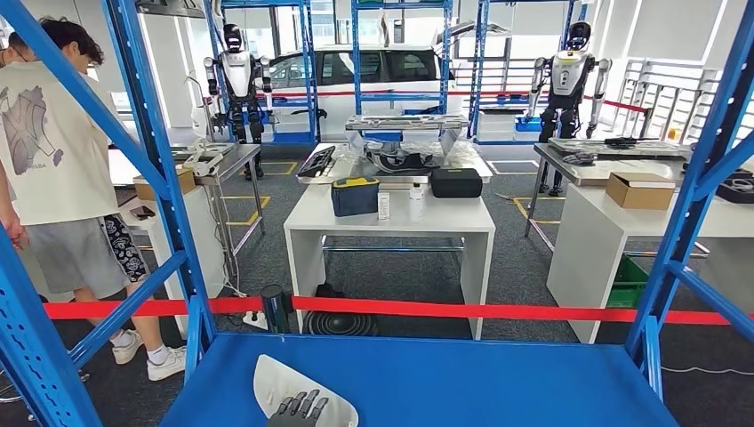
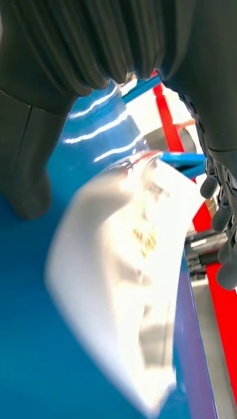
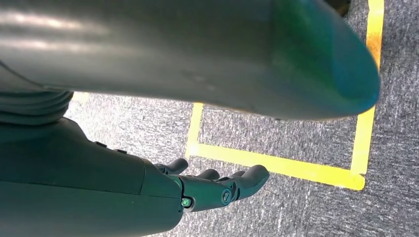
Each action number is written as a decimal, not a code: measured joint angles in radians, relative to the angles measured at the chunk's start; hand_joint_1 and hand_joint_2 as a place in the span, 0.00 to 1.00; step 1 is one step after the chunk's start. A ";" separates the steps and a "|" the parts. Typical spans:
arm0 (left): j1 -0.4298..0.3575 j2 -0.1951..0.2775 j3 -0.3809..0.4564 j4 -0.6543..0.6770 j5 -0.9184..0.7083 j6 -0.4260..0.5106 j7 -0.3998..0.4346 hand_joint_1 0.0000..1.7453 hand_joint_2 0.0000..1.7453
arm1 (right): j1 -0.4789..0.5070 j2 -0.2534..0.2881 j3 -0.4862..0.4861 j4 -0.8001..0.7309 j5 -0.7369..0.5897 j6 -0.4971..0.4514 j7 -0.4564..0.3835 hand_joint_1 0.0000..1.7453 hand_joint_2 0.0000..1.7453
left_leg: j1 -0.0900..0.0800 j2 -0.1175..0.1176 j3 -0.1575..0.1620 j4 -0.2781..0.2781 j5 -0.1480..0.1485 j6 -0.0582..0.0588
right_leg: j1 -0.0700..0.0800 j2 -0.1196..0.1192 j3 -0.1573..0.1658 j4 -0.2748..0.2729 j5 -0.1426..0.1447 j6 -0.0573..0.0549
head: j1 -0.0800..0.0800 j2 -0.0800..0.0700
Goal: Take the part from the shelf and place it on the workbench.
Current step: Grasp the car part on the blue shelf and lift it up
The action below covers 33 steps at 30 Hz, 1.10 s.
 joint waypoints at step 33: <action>0.014 0.034 0.019 0.001 0.038 -0.025 -0.120 1.00 1.00 | -0.001 0.000 0.004 0.000 0.010 0.000 -0.004 0.00 0.00 | 0.000 0.000 0.007 0.000 -0.002 0.001 | 0.000 0.001 0.007 0.000 -0.002 0.002 | 0.000 0.000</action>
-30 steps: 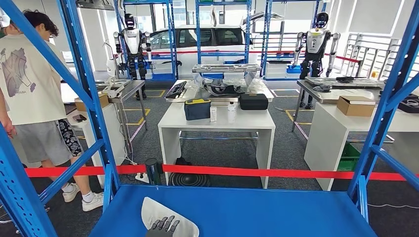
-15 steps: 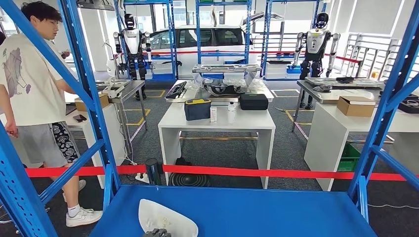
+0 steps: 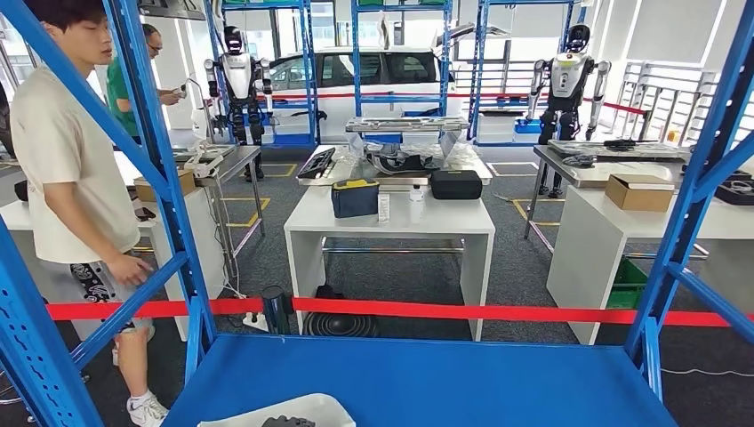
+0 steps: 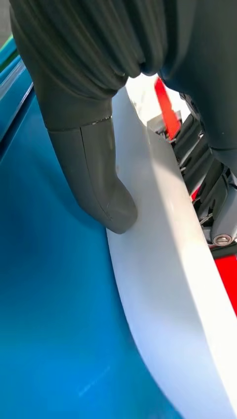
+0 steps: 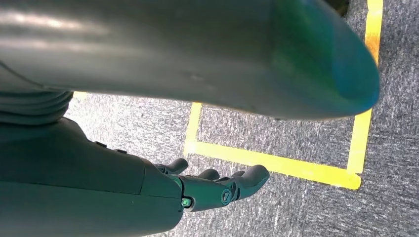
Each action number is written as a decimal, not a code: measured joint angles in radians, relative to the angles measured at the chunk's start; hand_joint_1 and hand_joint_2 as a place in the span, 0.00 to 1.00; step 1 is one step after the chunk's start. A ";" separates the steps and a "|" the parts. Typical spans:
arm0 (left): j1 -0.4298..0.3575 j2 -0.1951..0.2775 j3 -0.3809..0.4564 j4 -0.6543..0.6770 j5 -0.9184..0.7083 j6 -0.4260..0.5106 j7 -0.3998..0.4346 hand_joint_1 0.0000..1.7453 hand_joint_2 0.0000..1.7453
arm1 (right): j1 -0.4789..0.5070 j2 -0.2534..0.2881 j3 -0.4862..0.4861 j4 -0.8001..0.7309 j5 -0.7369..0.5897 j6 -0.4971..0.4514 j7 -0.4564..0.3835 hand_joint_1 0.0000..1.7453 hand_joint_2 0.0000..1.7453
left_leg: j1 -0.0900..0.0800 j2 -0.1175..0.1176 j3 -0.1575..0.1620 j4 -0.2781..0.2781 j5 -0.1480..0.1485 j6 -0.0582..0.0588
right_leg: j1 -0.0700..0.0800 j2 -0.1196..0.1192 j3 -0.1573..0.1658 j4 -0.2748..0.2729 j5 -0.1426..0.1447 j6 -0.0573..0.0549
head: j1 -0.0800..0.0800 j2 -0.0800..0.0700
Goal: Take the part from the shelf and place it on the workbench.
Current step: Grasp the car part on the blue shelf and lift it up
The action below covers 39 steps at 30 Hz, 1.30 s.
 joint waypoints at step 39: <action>-0.351 -0.152 0.087 -0.305 0.116 -0.053 -0.232 1.00 1.00 | 0.001 -0.020 -0.001 0.000 -0.042 0.000 -0.038 0.00 0.00 | 0.009 0.012 -0.022 -0.009 0.042 0.032 | -0.014 -0.001 -0.096 0.241 -0.120 0.043 | 0.001 0.000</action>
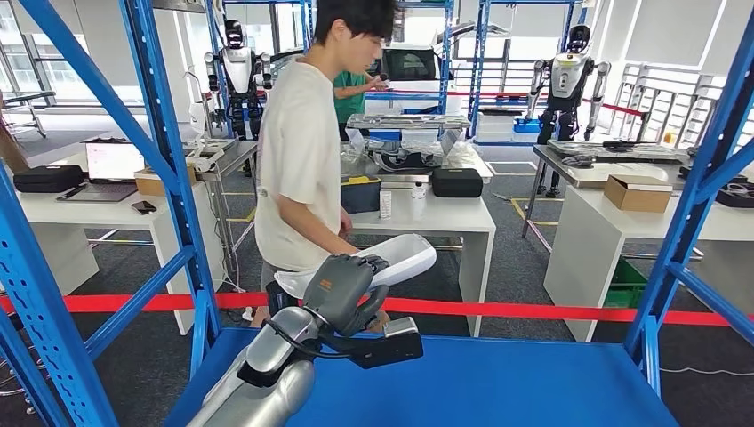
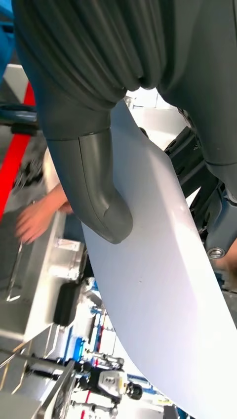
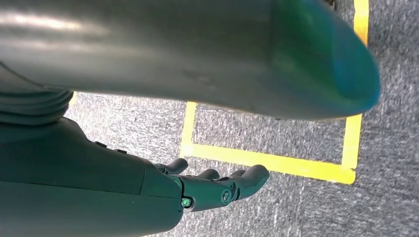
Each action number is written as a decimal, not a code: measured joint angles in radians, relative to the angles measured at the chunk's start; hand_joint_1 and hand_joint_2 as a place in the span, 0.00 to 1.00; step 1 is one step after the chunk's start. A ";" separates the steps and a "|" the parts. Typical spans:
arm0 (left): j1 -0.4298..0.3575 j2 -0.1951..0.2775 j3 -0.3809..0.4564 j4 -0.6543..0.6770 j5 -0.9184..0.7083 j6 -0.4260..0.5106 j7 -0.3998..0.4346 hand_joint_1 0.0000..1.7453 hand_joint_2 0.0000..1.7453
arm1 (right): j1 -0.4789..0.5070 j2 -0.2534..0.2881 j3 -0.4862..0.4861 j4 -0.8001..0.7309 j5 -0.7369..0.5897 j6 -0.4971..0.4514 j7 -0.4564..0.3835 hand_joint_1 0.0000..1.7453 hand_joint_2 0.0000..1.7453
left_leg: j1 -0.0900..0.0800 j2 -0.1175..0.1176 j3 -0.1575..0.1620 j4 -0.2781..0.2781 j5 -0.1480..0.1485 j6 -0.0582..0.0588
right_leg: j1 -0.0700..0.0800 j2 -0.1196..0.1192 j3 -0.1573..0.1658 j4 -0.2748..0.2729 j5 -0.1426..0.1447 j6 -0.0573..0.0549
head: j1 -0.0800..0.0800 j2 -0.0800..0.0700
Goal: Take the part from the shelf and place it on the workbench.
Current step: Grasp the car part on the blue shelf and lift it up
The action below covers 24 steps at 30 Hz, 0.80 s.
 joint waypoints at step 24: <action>-0.075 0.039 -0.053 -0.042 0.061 -0.094 0.005 1.00 1.00 | 0.001 0.025 -0.003 0.002 -0.010 0.000 -0.016 0.00 0.00 | -0.023 -0.003 0.038 0.031 -0.066 -0.006 | 0.006 0.003 0.014 -0.215 0.176 -0.023 | -0.004 0.000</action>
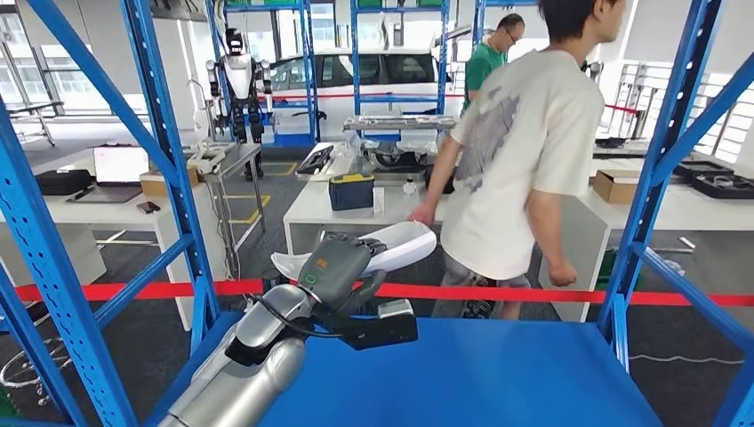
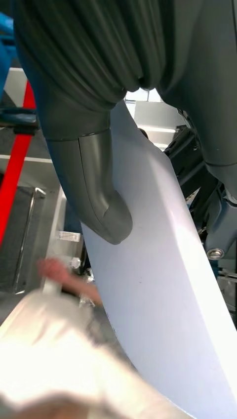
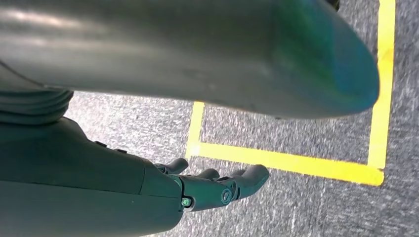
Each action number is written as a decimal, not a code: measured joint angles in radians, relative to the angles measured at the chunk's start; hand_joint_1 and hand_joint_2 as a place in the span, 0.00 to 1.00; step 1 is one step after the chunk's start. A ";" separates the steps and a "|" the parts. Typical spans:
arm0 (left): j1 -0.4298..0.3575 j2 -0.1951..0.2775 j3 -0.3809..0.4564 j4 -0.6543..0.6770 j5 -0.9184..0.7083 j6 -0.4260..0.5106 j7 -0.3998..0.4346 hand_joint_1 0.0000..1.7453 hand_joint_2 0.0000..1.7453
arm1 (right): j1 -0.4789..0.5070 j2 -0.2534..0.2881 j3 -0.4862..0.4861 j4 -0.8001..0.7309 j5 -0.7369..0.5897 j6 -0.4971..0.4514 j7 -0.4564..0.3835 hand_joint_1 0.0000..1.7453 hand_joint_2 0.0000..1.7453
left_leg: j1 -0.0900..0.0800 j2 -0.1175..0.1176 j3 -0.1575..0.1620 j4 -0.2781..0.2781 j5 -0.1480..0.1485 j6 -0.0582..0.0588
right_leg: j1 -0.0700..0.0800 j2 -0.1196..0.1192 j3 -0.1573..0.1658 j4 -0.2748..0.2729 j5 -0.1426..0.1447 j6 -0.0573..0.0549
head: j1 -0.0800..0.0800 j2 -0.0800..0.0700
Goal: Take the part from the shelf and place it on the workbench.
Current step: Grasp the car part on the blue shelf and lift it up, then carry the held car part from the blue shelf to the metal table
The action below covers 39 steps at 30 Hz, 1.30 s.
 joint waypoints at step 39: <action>0.101 0.166 -0.015 0.017 0.076 0.166 -0.017 1.00 1.00 | 0.048 -0.084 -0.004 -0.002 0.021 0.041 0.134 0.00 0.00 | 0.006 0.004 -0.116 0.001 0.102 0.017 | 0.010 -0.007 0.010 0.213 -0.110 0.009 | -0.003 0.000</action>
